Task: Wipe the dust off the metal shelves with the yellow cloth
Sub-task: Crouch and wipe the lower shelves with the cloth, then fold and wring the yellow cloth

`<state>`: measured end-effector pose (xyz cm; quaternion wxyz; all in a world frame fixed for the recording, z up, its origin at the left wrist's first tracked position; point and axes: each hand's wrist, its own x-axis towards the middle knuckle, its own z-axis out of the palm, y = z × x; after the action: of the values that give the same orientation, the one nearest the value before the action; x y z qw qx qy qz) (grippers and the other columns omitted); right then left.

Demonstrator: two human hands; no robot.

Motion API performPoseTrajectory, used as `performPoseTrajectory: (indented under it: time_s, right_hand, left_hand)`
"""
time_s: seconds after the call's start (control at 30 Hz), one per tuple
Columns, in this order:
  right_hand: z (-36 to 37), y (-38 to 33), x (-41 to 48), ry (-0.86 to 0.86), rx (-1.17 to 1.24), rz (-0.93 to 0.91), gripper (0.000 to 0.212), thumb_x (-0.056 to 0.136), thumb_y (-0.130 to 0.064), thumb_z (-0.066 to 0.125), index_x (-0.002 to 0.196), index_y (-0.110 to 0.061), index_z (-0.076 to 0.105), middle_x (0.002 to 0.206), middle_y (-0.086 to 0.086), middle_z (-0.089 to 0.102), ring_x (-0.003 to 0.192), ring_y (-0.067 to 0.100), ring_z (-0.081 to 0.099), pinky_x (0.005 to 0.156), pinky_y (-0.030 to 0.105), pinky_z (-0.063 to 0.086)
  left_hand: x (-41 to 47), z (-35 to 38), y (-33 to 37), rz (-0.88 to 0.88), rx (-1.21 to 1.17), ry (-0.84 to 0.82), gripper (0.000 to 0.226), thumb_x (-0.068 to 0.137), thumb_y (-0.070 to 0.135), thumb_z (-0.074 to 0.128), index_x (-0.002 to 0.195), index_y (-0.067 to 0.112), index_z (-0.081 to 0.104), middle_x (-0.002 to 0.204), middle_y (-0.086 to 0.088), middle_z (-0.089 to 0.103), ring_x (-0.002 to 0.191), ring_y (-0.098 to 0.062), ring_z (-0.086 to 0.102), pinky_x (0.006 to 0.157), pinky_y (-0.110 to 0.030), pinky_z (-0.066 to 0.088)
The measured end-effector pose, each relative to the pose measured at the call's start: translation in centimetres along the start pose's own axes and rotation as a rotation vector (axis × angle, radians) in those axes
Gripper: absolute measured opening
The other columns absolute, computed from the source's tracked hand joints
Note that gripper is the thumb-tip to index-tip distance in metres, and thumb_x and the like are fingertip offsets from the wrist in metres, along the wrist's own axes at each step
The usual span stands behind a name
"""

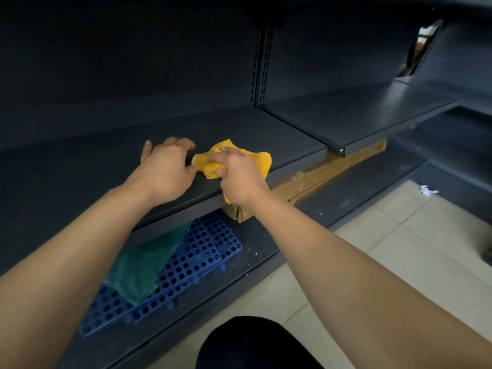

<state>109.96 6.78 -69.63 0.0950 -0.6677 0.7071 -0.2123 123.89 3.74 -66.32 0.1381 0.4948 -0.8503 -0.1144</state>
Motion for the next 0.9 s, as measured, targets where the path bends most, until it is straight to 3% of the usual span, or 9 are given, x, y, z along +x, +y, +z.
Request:
performPoseTrajectory:
  time_s: [0.1, 0.2, 0.43, 0.63, 0.9]
  right_hand:
    - [-1.3, 0.8, -0.9, 0.089, -0.011, 0.029, 0.049, 0.093, 0.002, 0.046, 0.139, -0.017, 0.047, 0.155, 0.011, 0.025, 0.142, 0.027, 0.023, 0.113, 0.028, 0.018]
    - [-3.6, 1.9, -2.0, 0.132, -0.065, 0.062, 0.052, 0.093, 0.003, 0.047, 0.141, -0.016, 0.043, 0.154, 0.01, 0.027, 0.143, 0.026, 0.022, 0.115, 0.029, 0.017]
    - [-11.1, 4.5, -5.0, 0.111, -0.099, 0.167, 0.051, 0.09, 0.003, 0.05, 0.138, -0.015, 0.048, 0.15, 0.011, 0.037, 0.14, 0.028, 0.028, 0.116, 0.035, 0.021]
    - [-18.2, 4.2, -7.6, 0.054, -0.023, 0.257, 0.038, 0.092, -0.003, 0.049, 0.125, -0.017, 0.06, 0.132, 0.006, 0.055, 0.124, 0.024, 0.048, 0.098, 0.033, 0.04]
    - [-26.4, 1.3, -9.4, 0.111, 0.028, 0.343, 0.034, 0.091, -0.002, 0.05, 0.119, -0.017, 0.06, 0.129, 0.003, 0.056, 0.116, 0.023, 0.054, 0.091, 0.031, 0.044]
  left_hand:
    - [-0.7, -0.6, 1.1, 0.081, -0.09, 0.078, 0.043, 0.094, 0.014, 0.047, 0.137, 0.013, 0.041, 0.142, -0.01, 0.041, 0.133, -0.027, 0.034, 0.119, -0.038, 0.005]
    - [-0.4, -1.0, 3.5, 0.189, -0.177, 0.12, 0.041, 0.093, 0.011, 0.049, 0.134, 0.014, 0.045, 0.138, -0.008, 0.045, 0.128, -0.025, 0.04, 0.117, -0.039, 0.02]
    - [0.8, -3.1, 11.7, 0.397, -0.279, -0.004, 0.037, 0.089, 0.006, 0.052, 0.126, 0.013, 0.052, 0.126, -0.006, 0.053, 0.117, -0.025, 0.05, 0.104, -0.042, 0.038]
    - [0.5, -6.1, 16.7, 0.356, -0.3, -0.133, 0.031, 0.088, 0.008, 0.054, 0.119, 0.012, 0.057, 0.12, -0.006, 0.055, 0.108, -0.023, 0.055, 0.098, -0.037, 0.042]
    - [-0.8, -12.3, 22.1, 0.37, -0.342, -0.199, 0.031, 0.088, 0.006, 0.053, 0.118, 0.014, 0.055, 0.121, -0.004, 0.053, 0.108, -0.022, 0.055, 0.097, -0.038, 0.044]
